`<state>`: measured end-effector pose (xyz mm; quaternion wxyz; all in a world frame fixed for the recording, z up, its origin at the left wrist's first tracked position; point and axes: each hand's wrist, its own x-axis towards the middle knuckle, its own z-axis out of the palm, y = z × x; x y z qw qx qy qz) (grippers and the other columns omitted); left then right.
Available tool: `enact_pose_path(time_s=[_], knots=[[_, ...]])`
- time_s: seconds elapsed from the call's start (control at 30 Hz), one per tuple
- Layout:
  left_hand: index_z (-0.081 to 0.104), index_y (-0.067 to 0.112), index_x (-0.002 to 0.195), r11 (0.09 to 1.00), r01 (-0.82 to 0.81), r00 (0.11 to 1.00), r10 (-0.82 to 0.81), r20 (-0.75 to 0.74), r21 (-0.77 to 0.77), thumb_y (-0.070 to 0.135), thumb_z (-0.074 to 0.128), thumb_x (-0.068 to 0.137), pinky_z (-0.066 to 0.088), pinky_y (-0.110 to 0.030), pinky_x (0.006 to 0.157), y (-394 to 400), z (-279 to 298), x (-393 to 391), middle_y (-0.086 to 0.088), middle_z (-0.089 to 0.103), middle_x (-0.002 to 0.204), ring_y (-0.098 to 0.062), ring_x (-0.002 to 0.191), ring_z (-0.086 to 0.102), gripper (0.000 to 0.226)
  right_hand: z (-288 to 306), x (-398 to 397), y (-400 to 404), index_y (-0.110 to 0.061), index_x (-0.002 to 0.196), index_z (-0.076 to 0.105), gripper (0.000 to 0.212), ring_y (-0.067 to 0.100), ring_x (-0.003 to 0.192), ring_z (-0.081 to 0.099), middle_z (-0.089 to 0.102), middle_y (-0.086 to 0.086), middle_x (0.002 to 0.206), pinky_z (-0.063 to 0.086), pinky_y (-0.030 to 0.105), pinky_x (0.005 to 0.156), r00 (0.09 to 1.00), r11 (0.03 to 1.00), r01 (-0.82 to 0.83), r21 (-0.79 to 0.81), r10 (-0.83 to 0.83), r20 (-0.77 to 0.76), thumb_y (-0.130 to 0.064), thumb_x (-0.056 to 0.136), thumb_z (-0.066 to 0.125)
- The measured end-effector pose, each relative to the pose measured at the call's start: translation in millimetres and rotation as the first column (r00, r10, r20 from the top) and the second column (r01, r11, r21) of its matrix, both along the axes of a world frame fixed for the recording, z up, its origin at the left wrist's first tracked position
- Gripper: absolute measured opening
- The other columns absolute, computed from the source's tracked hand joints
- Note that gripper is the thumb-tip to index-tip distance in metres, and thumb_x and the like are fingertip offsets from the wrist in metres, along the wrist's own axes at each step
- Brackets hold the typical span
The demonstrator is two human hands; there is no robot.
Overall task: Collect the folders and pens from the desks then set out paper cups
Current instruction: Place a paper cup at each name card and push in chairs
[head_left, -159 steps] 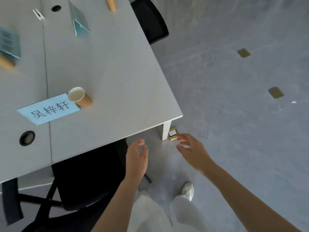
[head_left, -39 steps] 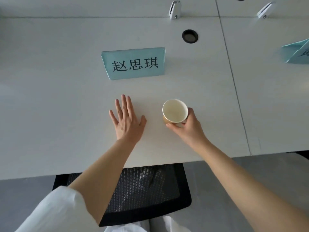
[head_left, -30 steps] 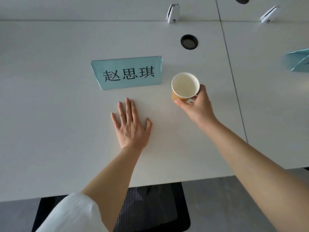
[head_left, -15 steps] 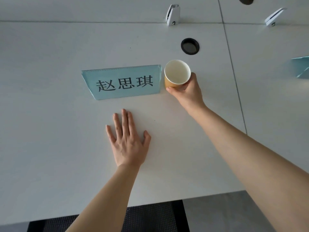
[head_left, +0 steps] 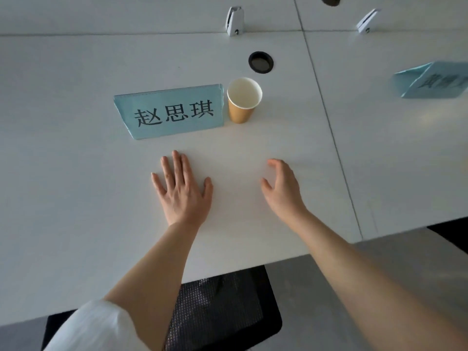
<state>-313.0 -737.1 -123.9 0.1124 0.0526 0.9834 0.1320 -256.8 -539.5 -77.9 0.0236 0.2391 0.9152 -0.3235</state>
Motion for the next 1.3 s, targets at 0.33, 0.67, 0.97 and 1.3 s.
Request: enact_pose_path(time_s=[0.33,0.67,0.97,1.3], knots=[[0.026,0.008,0.151,0.95,0.124,0.972,-0.174,0.158,0.286,0.003,0.048,0.09,0.019,-0.041,0.12,24.4,57.0,58.3,-0.008,0.025,0.159,-0.023,0.149,0.014,0.065,54.7,142.2,13.8,-0.01,0.132,0.048,0.037,0.015,0.125,0.05,0.054,0.003,0.131,0.036,0.024,0.104,0.976,0.967,0.216,-0.137,-0.208,0.07,-0.019,0.096,0.051],[0.044,0.015,0.139,0.839,0.306,0.863,-0.444,0.241,0.451,0.006,0.047,0.091,0.037,-0.028,0.095,143.4,92.4,209.2,-0.004,0.051,0.138,-0.02,0.131,0.04,0.049,79.9,271.4,89.0,-0.011,0.128,0.051,0.034,0.013,0.117,0.055,0.061,0.0,0.121,0.037,0.018,0.093,0.892,0.876,0.446,-0.184,-0.452,0.014,-0.018,0.095,0.055],[0.049,0.018,0.135,0.785,0.374,0.83,-0.52,0.199,0.494,0.01,0.049,0.091,0.042,-0.034,0.1,287.8,117.7,328.4,-0.001,0.054,0.132,-0.02,0.126,0.046,0.044,86.6,400.6,206.4,-0.009,0.13,0.051,0.038,0.016,0.118,0.055,0.061,0.004,0.123,0.03,0.011,0.089,0.876,0.865,0.477,-0.157,-0.482,0.006,-0.018,0.093,0.058],[0.053,0.02,0.126,0.756,0.426,0.805,-0.567,0.173,0.496,0.017,0.048,0.095,0.041,-0.027,0.082,405.7,115.8,339.7,0.003,0.06,0.117,-0.019,0.106,0.056,0.032,99.7,435.5,333.2,-0.012,0.131,0.049,0.037,0.013,0.115,0.057,0.061,0.0,0.121,0.042,0.023,0.093,0.83,0.818,0.534,-0.217,-0.555,-0.052,-0.02,0.095,0.054]])
